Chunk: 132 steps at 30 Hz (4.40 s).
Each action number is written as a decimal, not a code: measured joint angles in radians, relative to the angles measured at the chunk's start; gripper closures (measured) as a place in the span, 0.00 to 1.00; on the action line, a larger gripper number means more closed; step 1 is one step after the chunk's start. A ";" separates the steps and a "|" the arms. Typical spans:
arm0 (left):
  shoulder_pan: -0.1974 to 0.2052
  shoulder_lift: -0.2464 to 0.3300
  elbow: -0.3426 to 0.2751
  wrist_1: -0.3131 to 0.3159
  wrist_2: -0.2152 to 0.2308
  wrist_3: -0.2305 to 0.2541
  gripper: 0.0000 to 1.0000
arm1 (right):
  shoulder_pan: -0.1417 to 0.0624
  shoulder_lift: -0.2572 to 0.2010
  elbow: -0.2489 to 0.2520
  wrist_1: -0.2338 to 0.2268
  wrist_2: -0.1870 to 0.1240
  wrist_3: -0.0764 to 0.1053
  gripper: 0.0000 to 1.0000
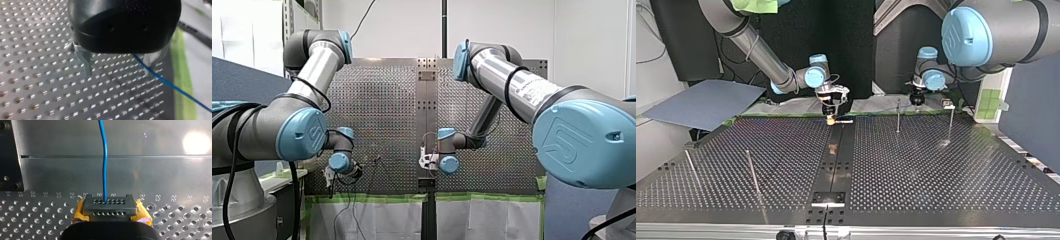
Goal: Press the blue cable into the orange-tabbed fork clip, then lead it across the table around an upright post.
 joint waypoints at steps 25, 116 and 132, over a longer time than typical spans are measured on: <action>0.031 0.051 -0.151 0.043 0.209 0.124 0.00 | 0.000 0.003 0.000 0.007 0.001 0.000 1.00; -0.047 0.153 -0.259 0.226 0.089 0.085 0.00 | -0.002 0.010 0.000 -0.001 -0.003 0.002 1.00; -0.049 0.152 -0.258 0.231 0.117 0.098 0.00 | -0.007 0.011 0.000 -0.001 -0.013 0.001 1.00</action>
